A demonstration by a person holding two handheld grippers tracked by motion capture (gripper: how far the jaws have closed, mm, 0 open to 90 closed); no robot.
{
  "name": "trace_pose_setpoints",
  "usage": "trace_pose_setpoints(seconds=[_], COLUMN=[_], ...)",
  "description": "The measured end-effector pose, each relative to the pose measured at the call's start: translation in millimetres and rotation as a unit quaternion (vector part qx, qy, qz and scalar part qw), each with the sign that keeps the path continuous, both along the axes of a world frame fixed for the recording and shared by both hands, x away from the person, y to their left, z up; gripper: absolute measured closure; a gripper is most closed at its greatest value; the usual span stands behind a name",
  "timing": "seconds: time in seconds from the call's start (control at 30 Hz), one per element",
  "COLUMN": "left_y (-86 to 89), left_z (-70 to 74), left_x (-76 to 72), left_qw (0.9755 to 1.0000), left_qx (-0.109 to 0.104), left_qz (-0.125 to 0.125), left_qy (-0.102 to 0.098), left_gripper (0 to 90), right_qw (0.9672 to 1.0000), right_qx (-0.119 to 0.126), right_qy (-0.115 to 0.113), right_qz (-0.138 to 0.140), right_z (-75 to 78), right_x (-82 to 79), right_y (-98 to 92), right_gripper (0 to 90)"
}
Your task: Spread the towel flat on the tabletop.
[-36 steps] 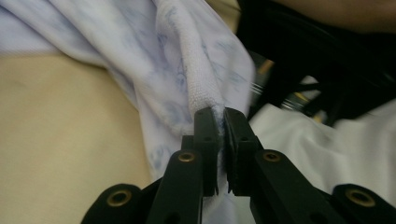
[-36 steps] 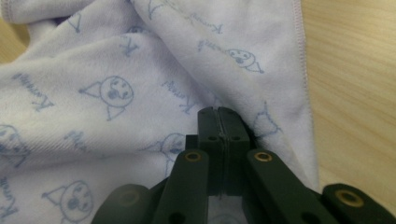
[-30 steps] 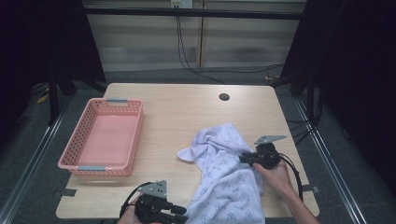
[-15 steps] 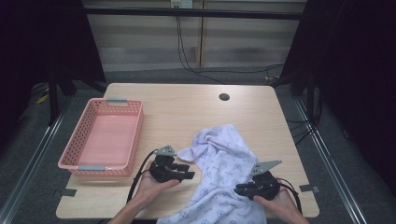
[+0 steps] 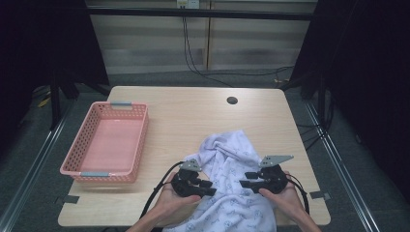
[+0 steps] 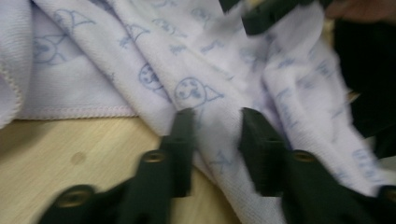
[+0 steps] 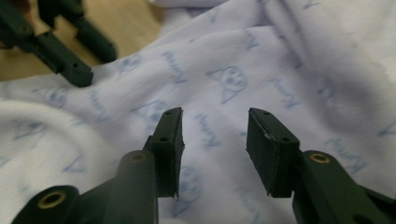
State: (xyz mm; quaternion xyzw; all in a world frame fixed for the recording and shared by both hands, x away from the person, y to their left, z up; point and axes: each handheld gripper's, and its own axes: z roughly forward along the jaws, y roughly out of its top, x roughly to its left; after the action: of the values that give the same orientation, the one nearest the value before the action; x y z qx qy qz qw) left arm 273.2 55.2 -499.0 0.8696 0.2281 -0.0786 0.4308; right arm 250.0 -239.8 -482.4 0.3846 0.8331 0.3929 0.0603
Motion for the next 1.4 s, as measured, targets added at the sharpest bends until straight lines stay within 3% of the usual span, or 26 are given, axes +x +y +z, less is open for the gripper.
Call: trace_pose_setpoints(seconds=[0.03, 0.07, 0.17, 0.27, 0.3, 0.4, 0.5, 0.53, 0.57, 0.6, 0.63, 0.67, 0.8, 0.83, 0.87, 1.0, 1.07, 1.1, 1.13, 1.17, 1.2, 1.23, 1.3, 1.33, 1.37, 1.4], left_y=[0.8, 0.8, 9.2, 27.6, 27.6, 49.7, 58.0, 63.7, 67.0, 67.0, 70.3, 74.8, 74.8, 73.3, 72.8, 79.4, 83.8, 85.8, 85.8, 86.7, 87.4, 87.8, 87.8, 85.4, 85.4, 83.8], left_z=[-0.4, -0.4, 0.6, 1.5, 1.5, 2.3, 3.6, 7.7, 9.7, 9.7, 10.8, 11.6, 12.6, 13.2, 14.9, 17.8, 18.0, 20.9, 20.9, 22.9, 24.2, 24.3, 18.9, 13.6, 13.6, 10.7], left_x=[-2.9, -2.9, -3.0, -5.1, -5.1, -14.6, -18.7, -21.9, -22.6, -22.6, -22.7, -22.5, -25.3, -27.7, -34.4, -51.8, -60.4, -57.4, -57.4, -51.9, -44.4, -36.7, -19.9, -10.9, -10.9, -6.7], left_qw=[0.9997, 0.9997, 0.9999, 0.9999, 0.9999, 0.9998, 0.9998, 0.9999, 0.9999, 0.9999, 0.9999, 0.9998, 0.9999, 0.9999, 0.9999, 0.9994, 0.9994, 0.9996, 0.9996, 0.9994, 0.9991, 0.9987, 0.9976, 0.9974, 0.9974, 0.9974], left_qx=[0.014, 0.014, 0.011, 0.01, 0.01, 0.01, 0.013, 0.01, 0.006, 0.006, 0.002, -0.001, -0.004, -0.005, 0.004, -0.004, -0.009, -0.018, -0.018, -0.031, -0.038, -0.039, -0.028, -0.013, -0.013, -0.009], left_qz=[-0.005, -0.005, -0.004, 0.004, 0.004, 0.006, 0.006, 0.008, 0.009, 0.009, 0.014, 0.019, 0.012, 0.006, -0.01, -0.028, -0.027, -0.013, -0.013, -0.002, 0.012, 0.029, 0.06, 0.069, 0.069, 0.07], left_qy=[-0.017, -0.017, -0.003, 0.007, 0.007, 0.015, 0.017, 0.009, 0.009, 0.009, 0.008, 0.008, 0.011, 0.01, 0.012, 0.019, 0.021, 0.017, 0.017, 0.017, 0.012, 0.013, 0.018, 0.018, 0.018, 0.017], left_gripper=[87.1, 88.0, 88.6, 88.5, 88.4, 88.4, 88.4, 88.2, 88.1, 87.9, 87.9, 87.9, 87.9, 87.9, 87.8, 87.6, 85.0, 69.6, 68.2, 68.2, 66.4, 66.4, 68.6, 68.6, 68.5, 68.5], right_qw=[0.9997, 0.9996, 0.9991, 0.9973, 0.9973, 0.9965, 0.9971, 0.9983, 0.9985, 0.9985, 0.9982, 0.9986, 0.9984, 0.9984, 0.9982, 0.9973, 0.9969, 0.9985, 0.9985, 0.9992, 0.9998, 0.9998, 0.9994, 0.9979, 0.9979, 0.9971], right_qx=[-0.012, -0.018, -0.02, -0.016, -0.016, -0.031, -0.03, -0.036, -0.041, -0.041, -0.049, -0.047, -0.043, -0.044, -0.046, -0.04, -0.03, -0.019, -0.019, -0.008, 0.006, 0.006, 0.011, 0.003, 0.003, 0.003], right_qy=[-0.006, -0.012, -0.019, -0.03, -0.03, -0.031, -0.019, -0.006, -0.002, -0.002, -0.005, 0.009, 0.029, 0.034, 0.038, 0.061, 0.07, 0.048, 0.048, 0.038, 0.017, 0.017, 0.0, -0.006, -0.006, -0.005], right_qz=[-0.018, -0.018, -0.033, -0.065, -0.065, -0.071, -0.067, -0.046, -0.035, -0.035, -0.033, -0.02, -0.021, -0.011, -0.007, 0.01, 0.018, 0.019, 0.019, 0.007, -0.008, -0.008, -0.034, -0.064, -0.064, -0.075], right_z=[-0.4, -0.3, 2.1, 3.1, 3.1, -2.9, -7.9, -12.2, -13.8, -13.8, -13.6, -12.0, -10.6, -9.9, -9.0, -7.1, -6.3, -2.8, -2.8, -0.2, 4.5, 4.5, 6.8, 4.9, 4.9, 2.3], right_x=[5.4, 8.2, 13.0, 22.5, 22.5, 28.9, 33.7, 33.6, 31.8, 31.8, 28.4, 20.8, 2.1, -15.4, -24.2, -47.0, -57.4, -60.0, -60.0, -56.6, -43.3, -43.3, -24.9, -3.0, -3.0, 8.0], right_y=[-0.6, -2.0, -8.2, -18.5, -18.5, -14.7, -9.9, -1.7, 2.2, 2.2, 4.7, 3.9, -6.4, -12.9, -14.2, -17.9, -18.8, -18.6, -18.6, -19.5, -21.3, -21.3, -23.9, -27.1, -27.1, -28.6], right_gripper=[52.9, 51.6, 49.2, 47.1, 47.1, 45.7, 45.9, 60.7, 67.6, 67.6, 76.4, 86.0, 87.7, 88.0, 88.1, 87.5, 79.4, 70.3, 70.3, 66.8, 64.6, 64.6, 61.1, 57.5, 57.5, 56.3])
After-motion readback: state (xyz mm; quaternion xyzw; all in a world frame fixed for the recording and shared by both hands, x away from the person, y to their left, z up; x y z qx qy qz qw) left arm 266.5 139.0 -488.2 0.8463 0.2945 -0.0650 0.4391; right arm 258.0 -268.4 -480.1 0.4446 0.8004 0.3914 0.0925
